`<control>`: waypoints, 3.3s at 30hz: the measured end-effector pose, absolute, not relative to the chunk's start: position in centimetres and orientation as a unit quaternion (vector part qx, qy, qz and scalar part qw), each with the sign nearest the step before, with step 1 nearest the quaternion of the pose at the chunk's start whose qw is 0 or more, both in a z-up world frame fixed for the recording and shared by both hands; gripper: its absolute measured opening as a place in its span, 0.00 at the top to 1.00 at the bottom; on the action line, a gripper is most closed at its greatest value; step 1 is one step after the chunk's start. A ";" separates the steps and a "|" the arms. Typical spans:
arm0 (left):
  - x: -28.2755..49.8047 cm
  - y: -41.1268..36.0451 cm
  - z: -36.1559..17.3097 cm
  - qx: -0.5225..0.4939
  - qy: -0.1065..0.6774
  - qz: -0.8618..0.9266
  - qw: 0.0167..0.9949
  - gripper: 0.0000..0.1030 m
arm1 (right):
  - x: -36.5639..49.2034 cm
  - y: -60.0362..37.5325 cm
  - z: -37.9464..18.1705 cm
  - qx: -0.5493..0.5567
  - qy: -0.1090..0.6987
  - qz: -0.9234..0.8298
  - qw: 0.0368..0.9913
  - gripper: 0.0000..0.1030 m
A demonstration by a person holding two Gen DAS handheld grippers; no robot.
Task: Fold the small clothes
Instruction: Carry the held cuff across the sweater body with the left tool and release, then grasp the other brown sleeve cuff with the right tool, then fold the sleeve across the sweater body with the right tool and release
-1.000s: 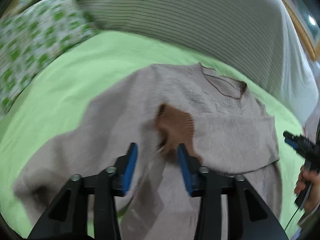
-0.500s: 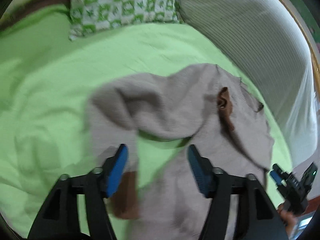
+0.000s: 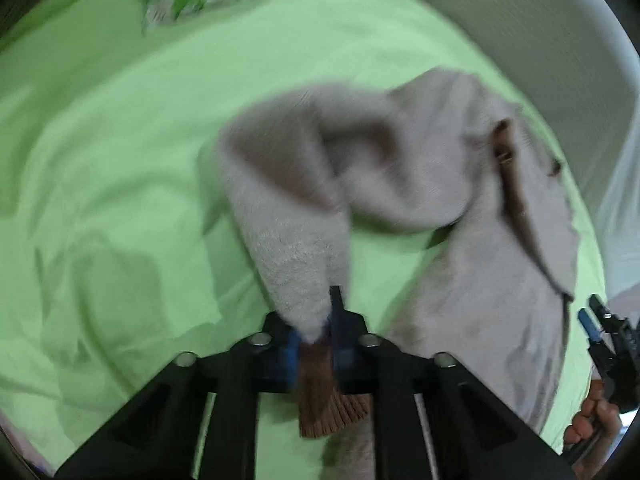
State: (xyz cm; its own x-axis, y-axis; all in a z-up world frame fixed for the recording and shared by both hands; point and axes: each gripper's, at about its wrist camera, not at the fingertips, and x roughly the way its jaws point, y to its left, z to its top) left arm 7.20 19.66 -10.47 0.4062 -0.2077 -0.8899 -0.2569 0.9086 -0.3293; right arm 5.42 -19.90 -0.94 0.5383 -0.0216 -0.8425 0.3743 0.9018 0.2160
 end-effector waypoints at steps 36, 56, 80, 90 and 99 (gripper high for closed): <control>13.5 8.9 -8.5 -0.038 0.525 -0.083 0.846 0.39 | 5.0 -30.0 -0.8 0.264 0.423 -0.165 0.851 0.51; 20.7 6.8 -10.0 -0.041 0.489 0.016 0.871 0.37 | 16.1 -28.6 1.0 0.299 0.375 -0.107 0.871 0.91; 20.1 8.7 -7.1 -0.032 0.432 0.064 0.899 0.52 | 8.2 -36.6 1.8 0.265 0.351 -0.155 0.884 0.91; 20.6 6.8 -9.1 0.018 0.453 0.066 0.889 0.43 | 9.4 -37.4 2.7 0.208 0.334 -0.145 0.908 0.91; 19.7 8.9 -10.4 0.007 0.471 0.061 0.880 0.32 | 6.7 -38.7 -3.3 0.244 0.390 -0.190 0.867 0.68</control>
